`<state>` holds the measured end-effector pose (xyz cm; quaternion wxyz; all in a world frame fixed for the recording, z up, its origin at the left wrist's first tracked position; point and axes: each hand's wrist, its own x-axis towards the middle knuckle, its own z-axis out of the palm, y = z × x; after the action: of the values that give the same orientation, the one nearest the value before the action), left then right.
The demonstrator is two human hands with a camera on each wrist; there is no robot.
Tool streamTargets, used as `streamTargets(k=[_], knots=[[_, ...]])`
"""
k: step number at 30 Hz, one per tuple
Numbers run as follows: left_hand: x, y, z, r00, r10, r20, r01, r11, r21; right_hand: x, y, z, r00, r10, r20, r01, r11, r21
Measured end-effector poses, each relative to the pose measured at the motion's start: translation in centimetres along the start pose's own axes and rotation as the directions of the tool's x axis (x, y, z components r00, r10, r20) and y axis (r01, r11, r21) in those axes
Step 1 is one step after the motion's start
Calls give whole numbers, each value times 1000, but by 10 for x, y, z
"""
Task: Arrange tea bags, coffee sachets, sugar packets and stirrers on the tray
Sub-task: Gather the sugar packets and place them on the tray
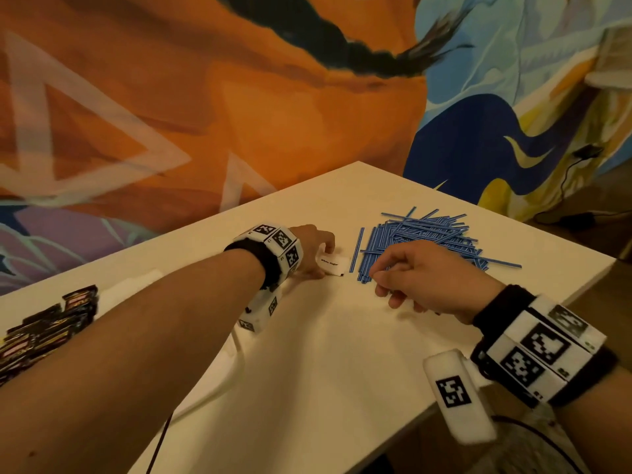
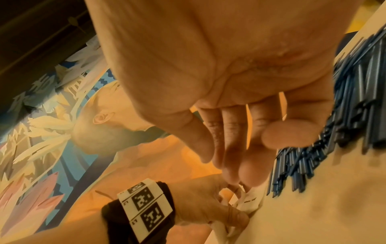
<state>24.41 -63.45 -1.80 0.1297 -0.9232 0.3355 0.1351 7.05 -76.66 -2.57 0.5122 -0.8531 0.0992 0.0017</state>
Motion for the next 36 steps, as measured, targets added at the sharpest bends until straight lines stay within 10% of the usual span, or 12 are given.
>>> streamTargets(k=[18, 26, 36], knots=[[-45, -36, -2, 996, 14, -91, -43, 945, -323, 53, -39, 20, 1000, 6, 11, -3, 977, -213], [-112, -92, -11, 942, -297, -153, -18, 413, -910, 105, -67, 65, 977, 82, 196, 98, 647, -757], [-191, -159, 20, 825, -541, -163, -110, 130, -985, 159, -57, 87, 994, 80, 72, 34, 405, -914]])
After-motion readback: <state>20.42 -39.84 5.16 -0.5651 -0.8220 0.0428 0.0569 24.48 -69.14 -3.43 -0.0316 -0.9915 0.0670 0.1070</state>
